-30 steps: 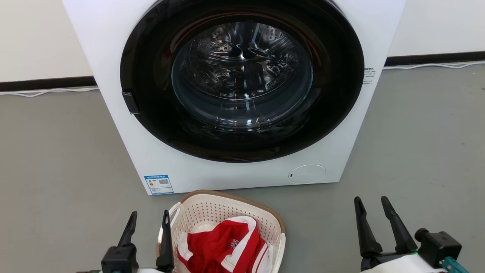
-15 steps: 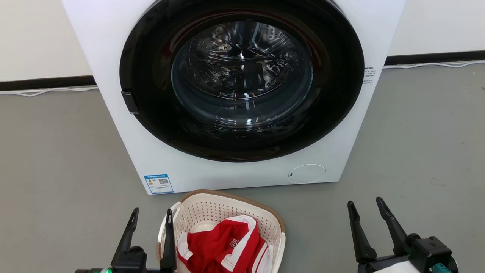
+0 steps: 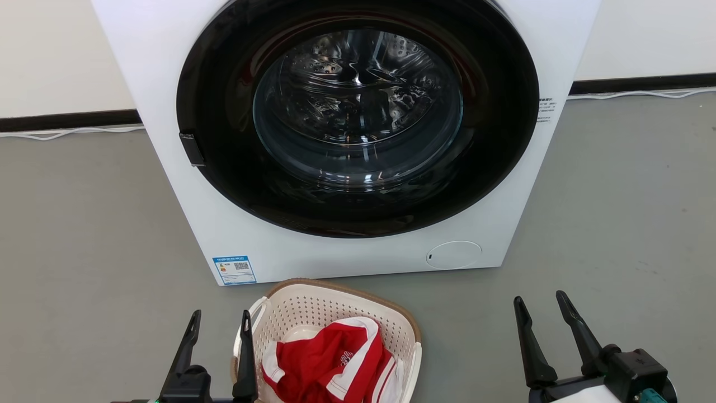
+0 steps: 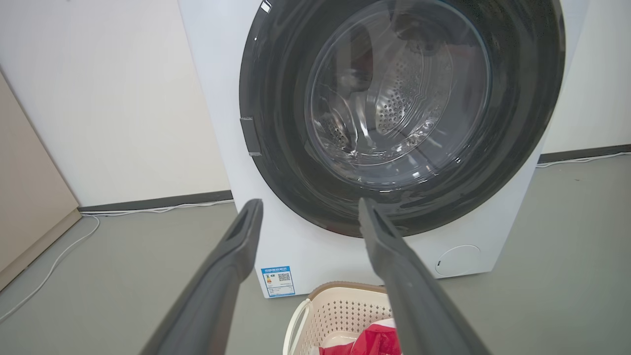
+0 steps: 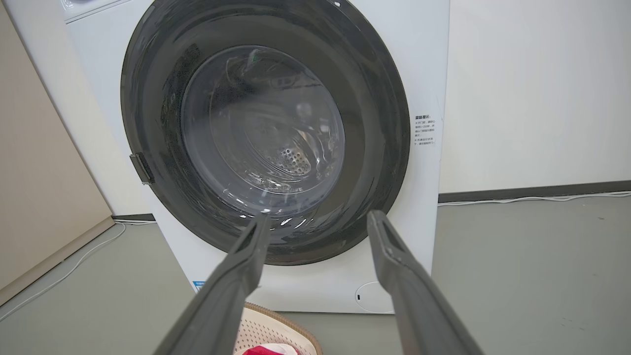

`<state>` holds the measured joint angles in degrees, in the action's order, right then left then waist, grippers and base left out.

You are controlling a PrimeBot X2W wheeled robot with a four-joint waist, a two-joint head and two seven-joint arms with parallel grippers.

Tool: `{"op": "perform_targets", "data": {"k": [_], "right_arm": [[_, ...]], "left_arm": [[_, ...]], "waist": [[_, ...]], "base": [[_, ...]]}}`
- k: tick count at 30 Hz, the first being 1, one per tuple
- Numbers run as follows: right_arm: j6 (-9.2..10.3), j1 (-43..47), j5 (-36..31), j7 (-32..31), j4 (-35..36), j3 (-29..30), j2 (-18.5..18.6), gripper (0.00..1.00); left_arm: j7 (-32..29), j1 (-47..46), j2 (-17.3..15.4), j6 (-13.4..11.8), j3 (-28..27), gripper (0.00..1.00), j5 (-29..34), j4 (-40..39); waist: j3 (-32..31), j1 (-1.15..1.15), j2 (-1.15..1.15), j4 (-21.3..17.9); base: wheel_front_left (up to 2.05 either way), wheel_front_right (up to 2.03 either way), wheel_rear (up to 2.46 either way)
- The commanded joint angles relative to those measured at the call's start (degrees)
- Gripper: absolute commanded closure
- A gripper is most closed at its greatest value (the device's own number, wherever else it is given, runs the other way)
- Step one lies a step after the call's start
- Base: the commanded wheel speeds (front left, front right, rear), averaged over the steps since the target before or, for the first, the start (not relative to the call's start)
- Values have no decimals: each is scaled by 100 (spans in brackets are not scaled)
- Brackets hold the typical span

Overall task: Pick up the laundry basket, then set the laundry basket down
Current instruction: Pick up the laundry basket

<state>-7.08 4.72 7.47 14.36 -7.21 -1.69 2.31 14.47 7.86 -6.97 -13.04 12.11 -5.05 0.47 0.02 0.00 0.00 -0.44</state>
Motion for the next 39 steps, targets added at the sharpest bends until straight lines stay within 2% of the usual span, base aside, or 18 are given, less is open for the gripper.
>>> {"op": "perform_targets", "data": {"k": [1,17,27,39], "right_arm": [[-41,-121,-73,63,164,-113,56,0],[-41,-134,-70,63,180,-101,56,0],[-41,-266,-47,63,211,-66,56,0],[-41,-805,-32,63,343,-14,56,0]], "left_arm": [[52,-137,31,29,-206,0,78,-139],[52,-148,97,156,-290,0,230,-86],[52,-345,110,261,-340,0,232,46],[52,-1112,100,414,-522,0,215,711]], "waist": [[3,0,0,1],[101,0,0,4],[430,0,0,28],[1471,0,0,20]], "base": [[0,0,0],[0,0,0],[0,0,0],[0,0,0]]}}
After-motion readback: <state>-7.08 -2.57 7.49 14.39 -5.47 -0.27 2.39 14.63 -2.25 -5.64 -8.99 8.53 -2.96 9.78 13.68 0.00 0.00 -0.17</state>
